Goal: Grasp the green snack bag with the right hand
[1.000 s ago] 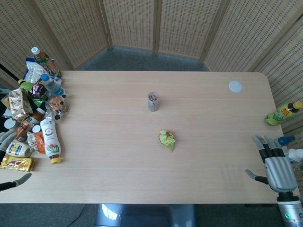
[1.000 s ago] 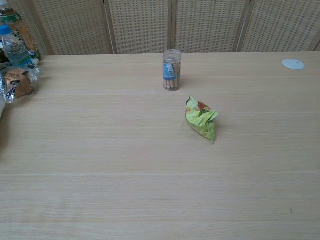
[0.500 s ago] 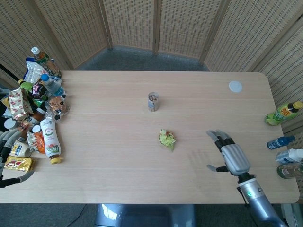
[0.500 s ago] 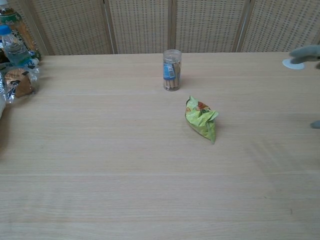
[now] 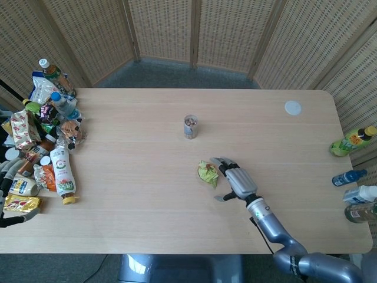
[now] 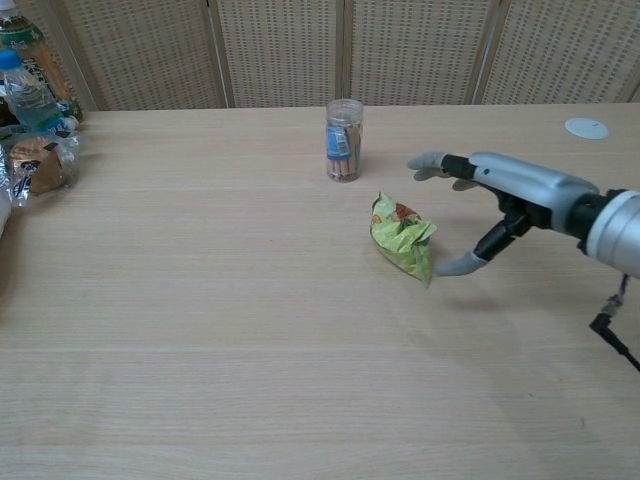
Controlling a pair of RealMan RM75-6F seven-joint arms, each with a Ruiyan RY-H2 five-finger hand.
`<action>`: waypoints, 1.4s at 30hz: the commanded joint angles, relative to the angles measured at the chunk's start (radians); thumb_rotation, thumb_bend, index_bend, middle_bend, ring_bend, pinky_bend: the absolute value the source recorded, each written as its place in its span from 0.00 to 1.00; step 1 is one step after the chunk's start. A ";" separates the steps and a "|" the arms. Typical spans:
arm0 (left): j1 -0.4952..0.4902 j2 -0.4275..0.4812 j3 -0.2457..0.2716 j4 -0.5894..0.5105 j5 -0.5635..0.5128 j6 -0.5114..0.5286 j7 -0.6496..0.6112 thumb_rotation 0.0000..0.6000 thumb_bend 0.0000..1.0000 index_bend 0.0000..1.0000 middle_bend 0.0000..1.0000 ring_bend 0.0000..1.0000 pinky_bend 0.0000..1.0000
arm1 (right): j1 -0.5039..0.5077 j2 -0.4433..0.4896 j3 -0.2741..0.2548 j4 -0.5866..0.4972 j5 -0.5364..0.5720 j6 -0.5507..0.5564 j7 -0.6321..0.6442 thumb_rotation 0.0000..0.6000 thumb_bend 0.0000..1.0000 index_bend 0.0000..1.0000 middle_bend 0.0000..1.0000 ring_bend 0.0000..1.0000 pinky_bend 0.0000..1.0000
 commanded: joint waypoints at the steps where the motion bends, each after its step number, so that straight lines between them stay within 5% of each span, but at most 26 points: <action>1: -0.005 -0.005 -0.007 0.009 -0.022 -0.012 0.003 1.00 0.00 0.00 0.00 0.00 0.00 | 0.067 -0.084 0.039 0.105 0.067 -0.071 0.008 1.00 0.00 0.00 0.00 0.00 0.00; 15: -0.018 -0.019 -0.019 0.029 -0.069 -0.043 0.011 1.00 0.00 0.00 0.00 0.00 0.00 | 0.115 -0.252 0.041 0.404 0.067 -0.039 0.096 1.00 0.00 0.00 0.01 0.00 0.00; 18: -0.019 -0.022 -0.018 0.028 -0.070 -0.046 0.018 1.00 0.00 0.00 0.00 0.00 0.00 | 0.110 -0.277 0.031 0.436 0.053 -0.014 0.117 1.00 0.00 0.01 0.11 0.00 0.11; 23: -0.014 -0.019 -0.021 0.022 -0.069 -0.034 0.015 1.00 0.00 0.00 0.00 0.00 0.00 | 0.104 -0.332 0.018 0.491 0.030 0.034 0.142 1.00 0.00 0.19 0.32 0.17 0.33; 31: -0.008 -0.008 -0.022 0.021 -0.064 -0.023 -0.006 1.00 0.00 0.00 0.00 0.00 0.00 | 0.104 -0.373 0.009 0.511 -0.005 0.093 0.159 1.00 0.00 0.40 0.53 0.30 0.46; 42: -0.003 0.000 -0.017 0.013 -0.041 -0.012 -0.020 1.00 0.00 0.00 0.00 0.00 0.00 | 0.082 -0.314 0.025 0.435 -0.025 0.181 0.138 1.00 0.00 0.48 0.59 0.30 0.46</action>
